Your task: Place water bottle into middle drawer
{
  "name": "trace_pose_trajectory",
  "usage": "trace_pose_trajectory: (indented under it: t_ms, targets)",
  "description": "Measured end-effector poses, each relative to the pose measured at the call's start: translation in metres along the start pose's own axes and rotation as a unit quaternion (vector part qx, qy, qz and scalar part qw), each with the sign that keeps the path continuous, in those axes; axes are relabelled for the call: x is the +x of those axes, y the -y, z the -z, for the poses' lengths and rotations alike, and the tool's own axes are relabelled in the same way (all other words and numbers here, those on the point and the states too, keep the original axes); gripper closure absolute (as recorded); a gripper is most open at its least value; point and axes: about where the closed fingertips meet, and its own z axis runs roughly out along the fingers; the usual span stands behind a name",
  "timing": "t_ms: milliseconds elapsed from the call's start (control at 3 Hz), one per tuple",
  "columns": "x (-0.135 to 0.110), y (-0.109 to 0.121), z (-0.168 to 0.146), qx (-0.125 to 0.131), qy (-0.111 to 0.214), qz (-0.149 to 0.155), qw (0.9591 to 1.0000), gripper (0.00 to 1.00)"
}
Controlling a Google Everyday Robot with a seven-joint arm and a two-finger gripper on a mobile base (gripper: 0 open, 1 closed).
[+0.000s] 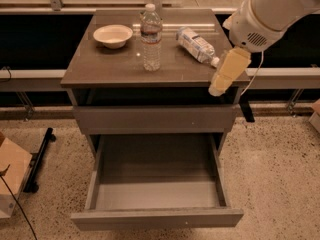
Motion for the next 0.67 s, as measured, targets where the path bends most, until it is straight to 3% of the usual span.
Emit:
trace_pose_trajectory:
  t_ms: [667]
  targets:
    - [-0.0022,0.003,-0.008,0.0,0.013,-0.013,0.9998,0.0]
